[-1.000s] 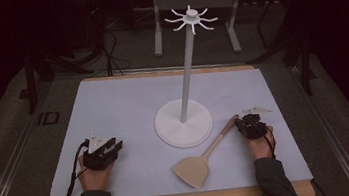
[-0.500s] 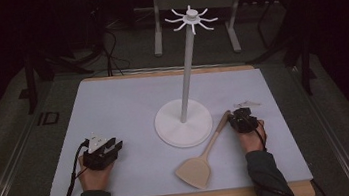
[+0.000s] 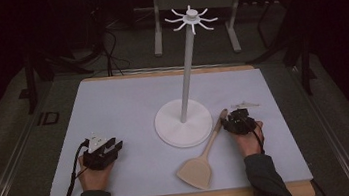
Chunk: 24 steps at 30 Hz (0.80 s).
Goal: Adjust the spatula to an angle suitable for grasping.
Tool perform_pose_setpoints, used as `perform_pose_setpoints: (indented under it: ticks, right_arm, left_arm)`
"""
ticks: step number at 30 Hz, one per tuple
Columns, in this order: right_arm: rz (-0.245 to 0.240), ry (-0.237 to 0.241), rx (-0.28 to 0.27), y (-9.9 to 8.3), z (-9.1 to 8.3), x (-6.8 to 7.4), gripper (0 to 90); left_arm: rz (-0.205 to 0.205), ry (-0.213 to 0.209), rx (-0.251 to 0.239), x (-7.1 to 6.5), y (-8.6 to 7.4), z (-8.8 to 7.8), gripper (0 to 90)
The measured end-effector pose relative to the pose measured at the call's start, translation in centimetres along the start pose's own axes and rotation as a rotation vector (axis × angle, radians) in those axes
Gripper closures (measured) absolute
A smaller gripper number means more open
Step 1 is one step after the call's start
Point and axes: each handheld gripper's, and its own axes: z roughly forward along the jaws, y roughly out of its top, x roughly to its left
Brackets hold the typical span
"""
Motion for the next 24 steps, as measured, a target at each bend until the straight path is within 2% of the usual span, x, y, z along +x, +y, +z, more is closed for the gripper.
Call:
perform_pose_setpoints:
  ticks: [6,10,18,24]
  right_arm:
    - [-0.009,0.024,-0.004,-0.9,-0.9,2.0,38.2]
    - [-0.015,0.028,0.008,-1.6,-1.2,3.2,28.9]
    - [-0.059,0.022,0.021,-2.9,-1.5,5.7,18.6]
    - [-0.125,0.014,0.044,-3.6,-1.4,7.6,14.6]
  left_arm:
    - [0.001,0.002,0.0,0.0,0.0,0.0,64.5]
    - [0.001,0.001,0.001,0.0,0.0,0.0,64.3]
    - [0.002,0.002,0.001,0.0,0.0,0.0,63.9]
    - [0.002,0.002,0.001,0.0,0.0,0.0,63.7]
